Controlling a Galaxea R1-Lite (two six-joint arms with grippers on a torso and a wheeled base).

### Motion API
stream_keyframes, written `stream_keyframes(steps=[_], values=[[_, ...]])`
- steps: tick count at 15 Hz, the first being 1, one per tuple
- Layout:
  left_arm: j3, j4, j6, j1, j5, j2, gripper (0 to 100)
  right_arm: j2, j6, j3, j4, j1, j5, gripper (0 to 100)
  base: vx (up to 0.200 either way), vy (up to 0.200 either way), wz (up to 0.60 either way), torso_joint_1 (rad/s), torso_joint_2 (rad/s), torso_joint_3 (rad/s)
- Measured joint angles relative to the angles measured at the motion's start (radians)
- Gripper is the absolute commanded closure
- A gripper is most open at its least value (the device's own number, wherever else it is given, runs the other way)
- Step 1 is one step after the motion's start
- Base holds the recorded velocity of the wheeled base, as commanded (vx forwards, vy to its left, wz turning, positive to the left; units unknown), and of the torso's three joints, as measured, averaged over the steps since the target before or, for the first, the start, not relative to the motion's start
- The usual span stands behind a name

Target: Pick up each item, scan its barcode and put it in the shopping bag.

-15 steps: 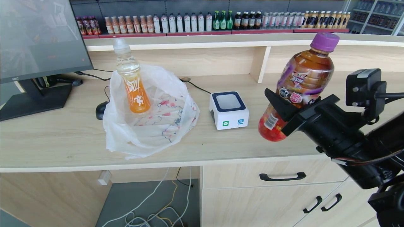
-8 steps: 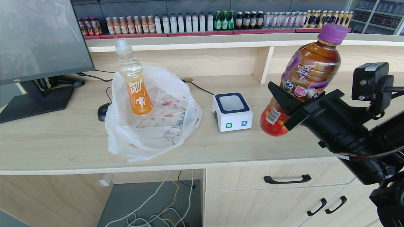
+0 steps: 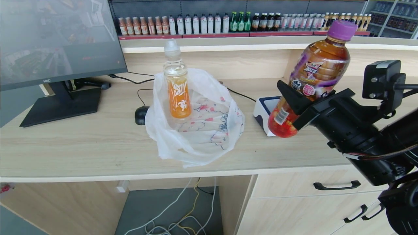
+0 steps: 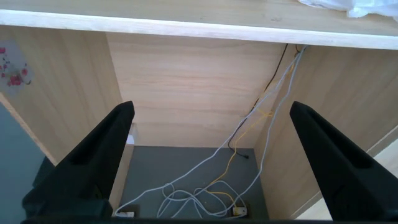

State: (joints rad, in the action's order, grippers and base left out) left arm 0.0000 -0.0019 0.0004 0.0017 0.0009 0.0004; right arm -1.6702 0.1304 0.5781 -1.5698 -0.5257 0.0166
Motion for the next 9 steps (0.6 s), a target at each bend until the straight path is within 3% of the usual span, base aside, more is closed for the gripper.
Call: stream_keyframes(steps=[2,9], values=[[0.000,0.000,0.001,0.000,0.000,0.000,0,0.000,0.000,0.004,0.002,0.003,0.000,100,0.000,0.200,0.00,-0.002,0.00,0.002],[0.000,0.000,0.003,0.000,0.000,0.000,0,0.001,0.000,0.039,-0.001,0.013,-0.001,100,0.000,0.000,0.00,0.000,0.00,0.000]])
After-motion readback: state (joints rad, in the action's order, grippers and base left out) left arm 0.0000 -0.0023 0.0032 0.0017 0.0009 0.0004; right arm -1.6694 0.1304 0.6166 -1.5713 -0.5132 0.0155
